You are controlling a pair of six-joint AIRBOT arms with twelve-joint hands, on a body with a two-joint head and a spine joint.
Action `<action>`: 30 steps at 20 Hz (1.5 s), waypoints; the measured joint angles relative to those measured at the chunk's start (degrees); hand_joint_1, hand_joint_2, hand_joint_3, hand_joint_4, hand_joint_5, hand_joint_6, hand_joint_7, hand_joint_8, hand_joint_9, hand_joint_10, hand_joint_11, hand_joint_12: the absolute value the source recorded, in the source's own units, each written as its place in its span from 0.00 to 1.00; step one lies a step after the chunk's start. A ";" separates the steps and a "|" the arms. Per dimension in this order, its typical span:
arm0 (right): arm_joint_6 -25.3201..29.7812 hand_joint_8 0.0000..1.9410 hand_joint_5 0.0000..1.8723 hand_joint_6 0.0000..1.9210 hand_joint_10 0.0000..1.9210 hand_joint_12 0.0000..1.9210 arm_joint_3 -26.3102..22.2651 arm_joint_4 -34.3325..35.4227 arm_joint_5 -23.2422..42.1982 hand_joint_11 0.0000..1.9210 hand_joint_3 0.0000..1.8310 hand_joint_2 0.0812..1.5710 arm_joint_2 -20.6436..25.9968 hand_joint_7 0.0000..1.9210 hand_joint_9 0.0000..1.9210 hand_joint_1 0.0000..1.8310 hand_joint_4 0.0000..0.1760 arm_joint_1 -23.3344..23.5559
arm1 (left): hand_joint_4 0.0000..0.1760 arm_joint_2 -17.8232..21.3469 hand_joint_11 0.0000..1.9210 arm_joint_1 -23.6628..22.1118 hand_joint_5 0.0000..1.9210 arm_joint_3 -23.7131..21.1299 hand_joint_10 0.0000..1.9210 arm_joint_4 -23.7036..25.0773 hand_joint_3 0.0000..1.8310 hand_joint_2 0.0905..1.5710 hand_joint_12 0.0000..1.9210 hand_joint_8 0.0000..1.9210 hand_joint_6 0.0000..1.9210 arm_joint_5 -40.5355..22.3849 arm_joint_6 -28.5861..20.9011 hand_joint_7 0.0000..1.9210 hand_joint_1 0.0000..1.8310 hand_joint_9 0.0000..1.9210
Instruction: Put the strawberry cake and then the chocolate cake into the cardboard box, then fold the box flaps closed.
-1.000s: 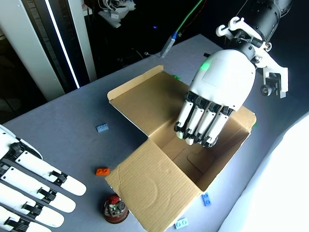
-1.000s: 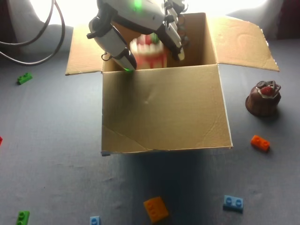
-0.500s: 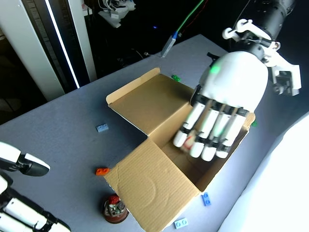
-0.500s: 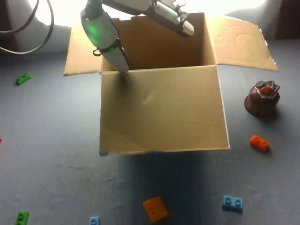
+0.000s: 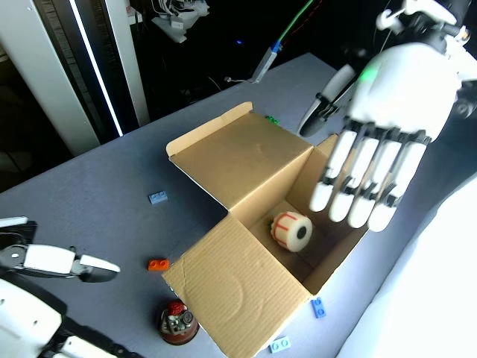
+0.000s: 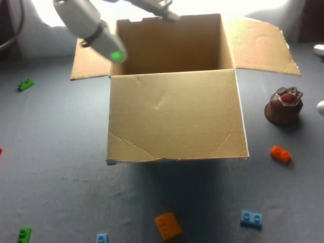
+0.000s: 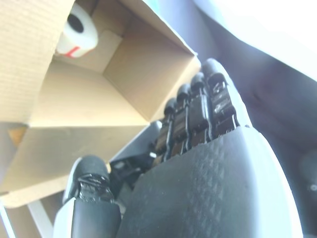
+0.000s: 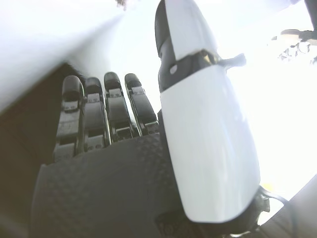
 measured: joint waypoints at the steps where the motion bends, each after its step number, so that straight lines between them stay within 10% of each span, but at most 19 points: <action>1: -0.66 0.00 0.00 0.00 0.00 0.18 1.16 -0.07 -0.07 0.00 0.00 0.63 -1.42 0.02 0.03 0.55 0.05 0.15 | 0.00 0.92 0.00 -0.20 0.04 0.02 0.00 0.07 0.01 0.73 0.17 0.00 0.00 -0.63 -0.02 0.05 0.00 0.03; 15: -11.96 0.00 0.00 0.00 0.00 0.20 11.17 -2.51 -1.07 0.00 0.01 0.64 -13.44 0.03 0.03 0.56 0.10 0.02 | 0.00 13.92 0.00 1.33 0.04 2.32 0.00 -1.14 0.01 0.77 0.20 0.00 0.00 -2.86 -5.42 0.05 0.00 0.05; 25: -14.12 0.01 0.02 0.01 0.01 0.25 12.24 -2.80 -0.87 0.00 0.00 0.62 -16.41 0.07 0.05 0.60 0.03 1.40 | 0.07 17.88 0.00 15.13 0.02 2.71 0.00 -12.20 0.00 0.78 0.08 0.00 0.00 -2.51 -5.79 0.04 0.00 0.02; 30: -14.19 0.01 0.15 0.02 0.02 0.45 12.90 -2.80 -0.57 0.00 0.00 0.65 -16.85 0.18 0.18 0.58 0.00 1.38 | 0.07 17.88 0.00 19.67 0.03 3.04 0.00 -15.98 0.00 0.78 0.11 0.00 0.00 -3.08 -0.33 0.04 0.00 0.02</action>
